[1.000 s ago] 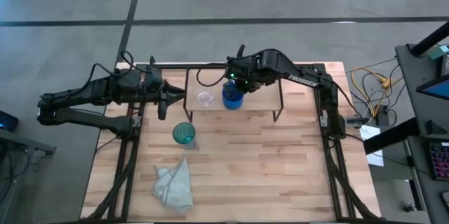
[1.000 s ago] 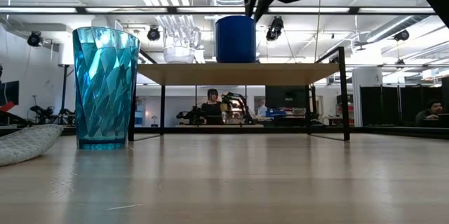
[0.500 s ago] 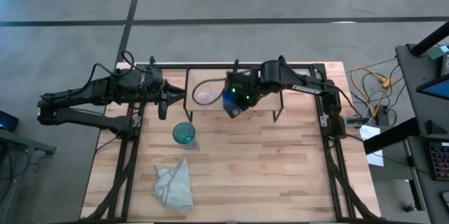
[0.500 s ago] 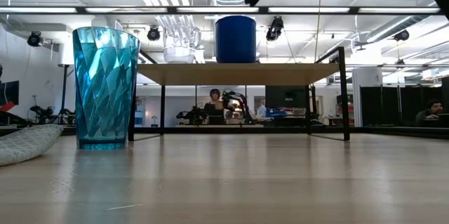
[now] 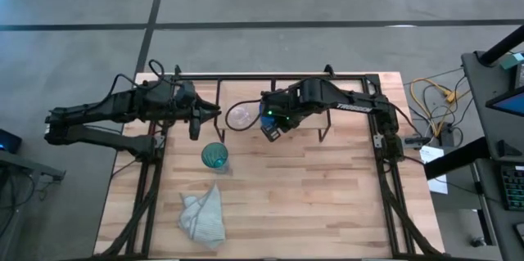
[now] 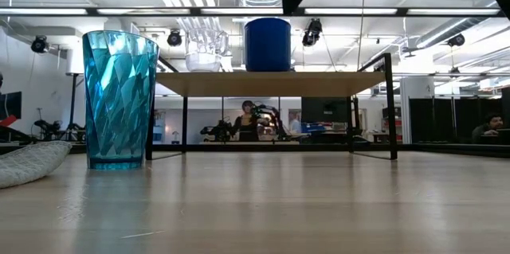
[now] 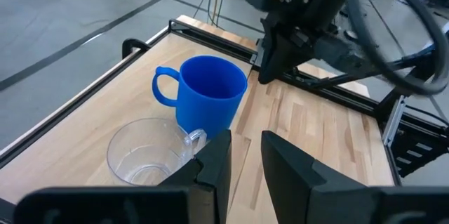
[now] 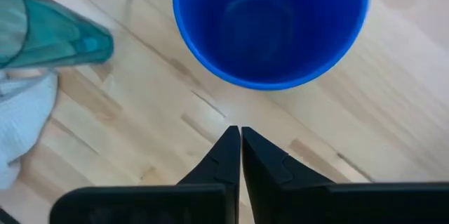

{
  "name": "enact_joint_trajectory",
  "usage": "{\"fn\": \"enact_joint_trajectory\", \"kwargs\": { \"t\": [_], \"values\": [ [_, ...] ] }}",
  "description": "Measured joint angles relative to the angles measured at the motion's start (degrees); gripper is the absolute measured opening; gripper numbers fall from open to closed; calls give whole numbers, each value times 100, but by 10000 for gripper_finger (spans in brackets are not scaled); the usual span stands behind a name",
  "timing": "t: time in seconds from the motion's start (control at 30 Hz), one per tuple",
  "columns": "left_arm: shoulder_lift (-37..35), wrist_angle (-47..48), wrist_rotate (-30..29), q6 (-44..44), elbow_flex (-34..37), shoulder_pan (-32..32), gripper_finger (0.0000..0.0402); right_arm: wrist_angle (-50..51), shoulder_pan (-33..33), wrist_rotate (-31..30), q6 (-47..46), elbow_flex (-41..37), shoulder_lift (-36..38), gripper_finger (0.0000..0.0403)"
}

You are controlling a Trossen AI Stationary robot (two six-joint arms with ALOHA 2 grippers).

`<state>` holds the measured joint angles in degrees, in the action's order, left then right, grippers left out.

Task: Stack small to large cups/mugs on shelf
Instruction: Put the blue mug on the shelf, then put the blue cup on the shelf

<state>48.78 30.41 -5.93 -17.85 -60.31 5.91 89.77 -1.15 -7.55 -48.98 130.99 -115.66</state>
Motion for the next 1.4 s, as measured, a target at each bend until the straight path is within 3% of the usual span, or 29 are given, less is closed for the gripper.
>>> {"fn": "enact_joint_trajectory", "kwargs": {
  "t": [0.33,0.53,1.0,1.17,1.27,1.4],
  "values": [
    [-66,-428,14,-128,-2,0,66,-453,-29,3,-93,-446,0,8],
    [-123,-448,29,-127,-2,0,66,-545,-117,-277,-88,-458,0,8],
    [-176,-437,28,-127,-2,0,66,-1066,-380,-317,101,-480,0,8],
    [-339,-389,342,-136,-2,0,66,-1067,-179,-280,99,-449,0,8],
    [-484,-111,415,-138,-4,-4,66,-1068,98,-256,64,-380,0,8],
    [-571,1137,407,-520,-4,-4,66,-1082,532,-254,16,-243,0,8]
  ]
}}
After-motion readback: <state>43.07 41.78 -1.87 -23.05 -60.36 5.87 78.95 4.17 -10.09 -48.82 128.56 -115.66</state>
